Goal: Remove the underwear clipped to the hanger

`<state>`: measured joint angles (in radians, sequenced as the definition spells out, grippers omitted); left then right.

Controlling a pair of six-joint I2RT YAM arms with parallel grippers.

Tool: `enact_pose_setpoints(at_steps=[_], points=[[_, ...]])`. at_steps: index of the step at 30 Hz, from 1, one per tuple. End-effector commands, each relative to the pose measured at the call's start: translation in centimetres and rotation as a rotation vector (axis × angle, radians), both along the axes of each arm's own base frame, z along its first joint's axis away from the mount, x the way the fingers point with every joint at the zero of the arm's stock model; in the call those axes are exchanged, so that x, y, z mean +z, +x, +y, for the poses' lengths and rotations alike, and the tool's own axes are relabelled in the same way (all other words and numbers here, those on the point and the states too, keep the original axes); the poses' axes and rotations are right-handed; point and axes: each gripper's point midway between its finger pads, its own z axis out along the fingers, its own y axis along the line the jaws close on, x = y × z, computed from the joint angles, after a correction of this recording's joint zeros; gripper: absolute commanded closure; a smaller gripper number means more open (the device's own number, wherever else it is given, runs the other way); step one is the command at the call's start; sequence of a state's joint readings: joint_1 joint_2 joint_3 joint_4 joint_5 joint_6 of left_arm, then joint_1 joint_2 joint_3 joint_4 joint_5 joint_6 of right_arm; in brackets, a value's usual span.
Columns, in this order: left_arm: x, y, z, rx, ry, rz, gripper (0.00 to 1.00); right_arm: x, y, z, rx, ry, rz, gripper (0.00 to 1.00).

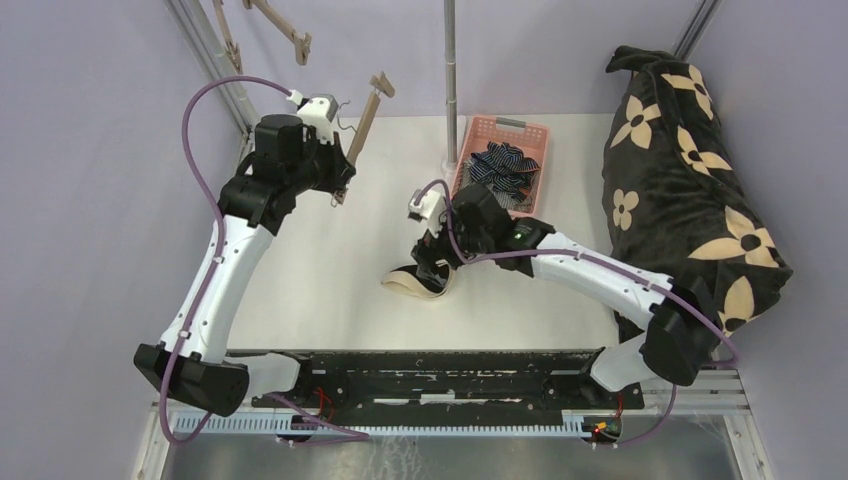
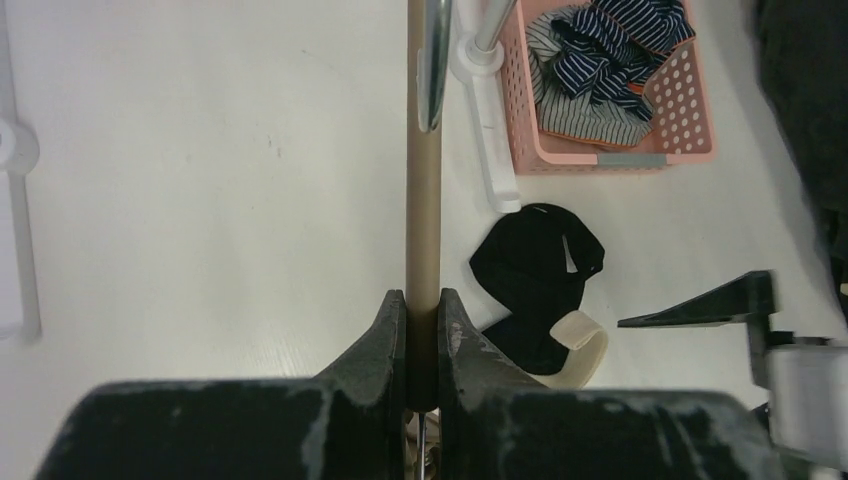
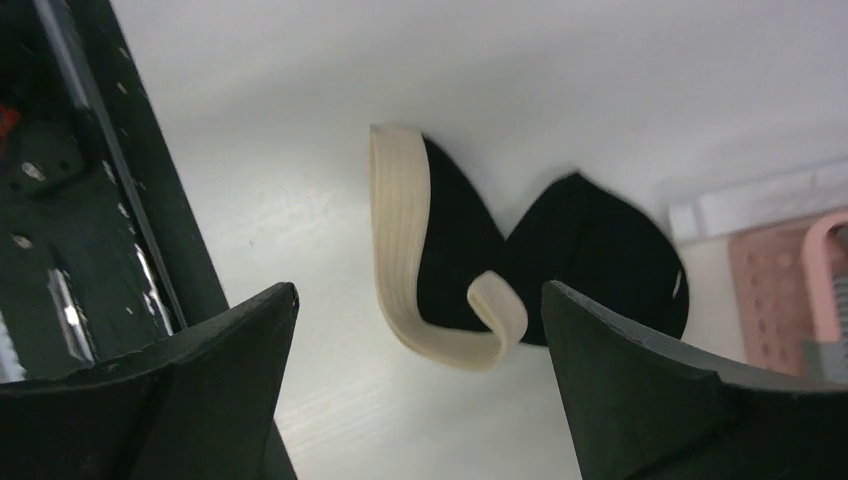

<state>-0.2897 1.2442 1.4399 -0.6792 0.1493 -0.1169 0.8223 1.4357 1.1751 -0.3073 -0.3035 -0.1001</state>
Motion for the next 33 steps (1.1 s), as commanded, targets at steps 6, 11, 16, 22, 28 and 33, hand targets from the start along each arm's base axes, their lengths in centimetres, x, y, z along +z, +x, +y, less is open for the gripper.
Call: enact_pose_setpoints(at_steps=[6, 11, 16, 22, 28, 33], points=[[5.9, 1.8, -0.1, 0.011, -0.018, -0.118, 0.97, -9.1, 1.0, -3.7, -0.123, -0.314, 0.041, 0.0], [7.5, 3.5, -0.1, 0.032, -0.011, -0.151, 0.97, -12.9, 0.7, -4.0, -0.123, -0.407, 0.124, 0.0], [9.0, 5.7, -0.2, 0.052, 0.003, -0.184, 0.97, -16.4, -0.7, -4.2, -0.087, -0.496, 0.249, 0.05], [10.0, 8.5, -0.9, 0.071, -0.018, -0.206, 0.97, -18.5, -1.7, -3.5, -0.033, -0.505, 0.325, 0.23], [12.7, 11.0, -1.7, 0.092, -0.077, -0.275, 0.97, -18.4, -1.1, -2.9, -0.047, -0.503, 0.328, 0.99], [14.8, 12.0, -1.6, 0.114, -0.093, -0.319, 0.97, -13.6, 1.4, -2.5, -0.111, -0.431, 0.187, 0.99]])
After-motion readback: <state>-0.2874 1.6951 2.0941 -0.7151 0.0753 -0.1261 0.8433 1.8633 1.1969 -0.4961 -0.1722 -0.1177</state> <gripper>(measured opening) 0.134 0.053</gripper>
